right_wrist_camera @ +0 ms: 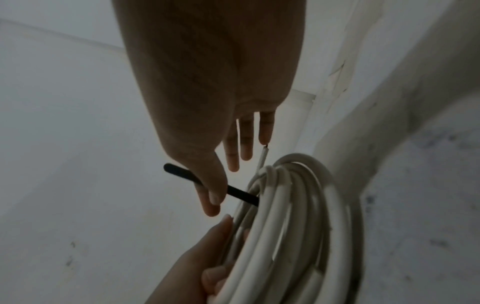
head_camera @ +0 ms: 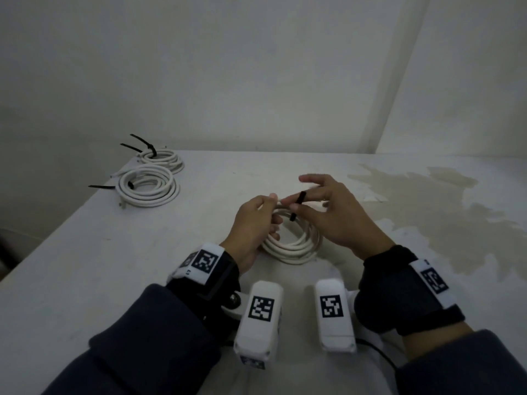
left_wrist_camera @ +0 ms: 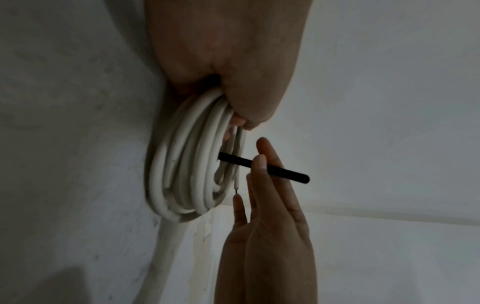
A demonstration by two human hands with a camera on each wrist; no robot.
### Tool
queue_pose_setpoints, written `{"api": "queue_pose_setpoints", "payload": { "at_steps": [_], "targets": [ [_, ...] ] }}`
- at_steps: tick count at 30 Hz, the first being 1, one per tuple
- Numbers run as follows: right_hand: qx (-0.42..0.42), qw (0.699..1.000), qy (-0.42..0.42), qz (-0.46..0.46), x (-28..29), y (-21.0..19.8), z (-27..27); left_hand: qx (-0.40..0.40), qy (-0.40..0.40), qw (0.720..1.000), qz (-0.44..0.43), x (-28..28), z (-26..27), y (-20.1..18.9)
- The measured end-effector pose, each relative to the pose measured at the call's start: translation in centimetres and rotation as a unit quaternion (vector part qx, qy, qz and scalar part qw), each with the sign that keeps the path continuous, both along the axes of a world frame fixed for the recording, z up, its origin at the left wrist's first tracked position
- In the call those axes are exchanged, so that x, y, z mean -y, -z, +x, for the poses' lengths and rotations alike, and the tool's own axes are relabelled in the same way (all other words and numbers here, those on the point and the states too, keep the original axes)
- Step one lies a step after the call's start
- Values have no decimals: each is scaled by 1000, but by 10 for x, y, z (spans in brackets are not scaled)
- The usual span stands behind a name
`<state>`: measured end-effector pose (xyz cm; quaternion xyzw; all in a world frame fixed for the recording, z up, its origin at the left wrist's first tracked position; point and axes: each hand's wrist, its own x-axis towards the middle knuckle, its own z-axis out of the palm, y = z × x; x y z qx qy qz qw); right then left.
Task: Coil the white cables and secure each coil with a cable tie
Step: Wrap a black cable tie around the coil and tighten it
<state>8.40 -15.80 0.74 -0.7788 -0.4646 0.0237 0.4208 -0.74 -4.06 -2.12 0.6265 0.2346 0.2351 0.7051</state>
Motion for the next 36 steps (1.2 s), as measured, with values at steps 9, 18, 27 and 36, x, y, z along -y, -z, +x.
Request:
{"api": "queue_pose_setpoints", "payload": {
  "at_steps": [9,18,27,36],
  "targets": [
    [-7,999,-13,-38,2,3,7,36,10,999,-19,5,3,-4],
    [33,999,-19,-13,10,4,17,14,122,989,-87,7,-2,-10],
    [-26,993,-111,-43,9,1,10,-57,215,958,-181,-6,-6,-20],
    [-3,993,-119,23,2,4,3,-70,50,996,-18,4,3,-15]
  ]
}}
